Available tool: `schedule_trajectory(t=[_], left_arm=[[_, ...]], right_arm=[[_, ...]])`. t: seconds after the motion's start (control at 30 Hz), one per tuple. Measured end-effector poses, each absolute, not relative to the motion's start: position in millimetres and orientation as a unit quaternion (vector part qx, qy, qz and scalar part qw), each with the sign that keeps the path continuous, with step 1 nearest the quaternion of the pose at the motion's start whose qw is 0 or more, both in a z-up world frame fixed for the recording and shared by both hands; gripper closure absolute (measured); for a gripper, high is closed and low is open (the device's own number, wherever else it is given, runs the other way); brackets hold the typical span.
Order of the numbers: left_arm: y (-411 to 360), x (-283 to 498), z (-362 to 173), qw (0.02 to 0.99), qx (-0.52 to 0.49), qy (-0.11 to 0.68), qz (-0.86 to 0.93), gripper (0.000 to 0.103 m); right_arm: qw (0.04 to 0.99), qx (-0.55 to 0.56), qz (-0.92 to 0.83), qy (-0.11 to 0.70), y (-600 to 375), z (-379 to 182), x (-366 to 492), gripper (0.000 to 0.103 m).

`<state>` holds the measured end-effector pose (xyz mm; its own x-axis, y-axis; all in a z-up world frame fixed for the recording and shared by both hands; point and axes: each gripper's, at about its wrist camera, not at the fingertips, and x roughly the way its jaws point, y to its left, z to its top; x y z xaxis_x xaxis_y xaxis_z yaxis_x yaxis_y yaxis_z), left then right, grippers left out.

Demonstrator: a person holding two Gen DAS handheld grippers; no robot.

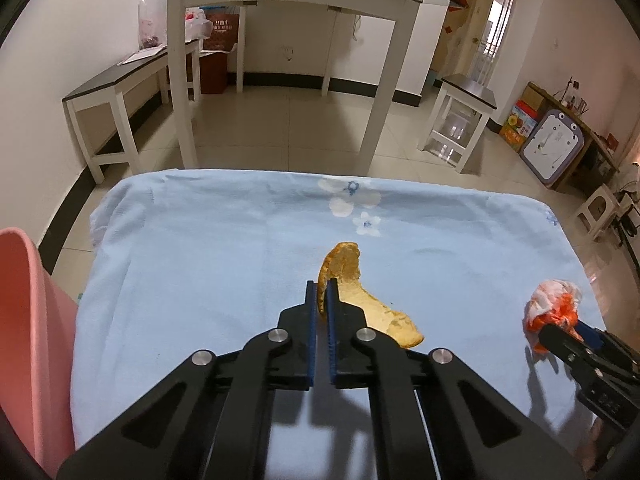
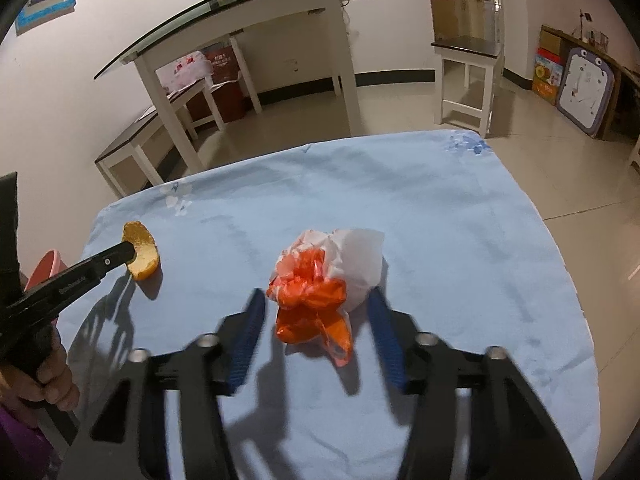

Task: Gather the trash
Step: 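Close the left gripper on the yellow orange peel while the right gripper grasps the orange-white plastic bag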

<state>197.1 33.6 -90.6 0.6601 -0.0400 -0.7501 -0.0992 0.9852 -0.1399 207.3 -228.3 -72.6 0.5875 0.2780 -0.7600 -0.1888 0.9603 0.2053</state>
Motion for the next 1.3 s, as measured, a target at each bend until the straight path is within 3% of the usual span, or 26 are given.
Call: schedule_trajectory(t=[0.03, 0.17, 0.93, 1.3], left_arm=[[33.2, 194.2, -89.5, 0.908, -0.084, 0.411, 0.018, 0.099], [33.8, 184.0, -86.2, 0.908, -0.087, 0.41, 0.019, 0.1], [52.2, 93.7, -35.9, 0.926, -0.104, 0.361, 0.027, 0.1], [96.6, 40.8, -5.5, 0.939, -0.111, 0.317, 0.07, 0.1]], right_arm=[[0.889, 0.05, 0.134, 0.436, -227.7, -72.8, 207.6, 0.07], [0.89, 0.047, 0.142, 0.43, -224.7, -70.2, 202.1, 0.072], [0.892, 0.061, 0.211, 0.396, -184.9, -24.4, 138.1, 0.072], [0.878, 0.033, 0.28, 0.386, -124.1, -8.0, 123.7, 0.072]])
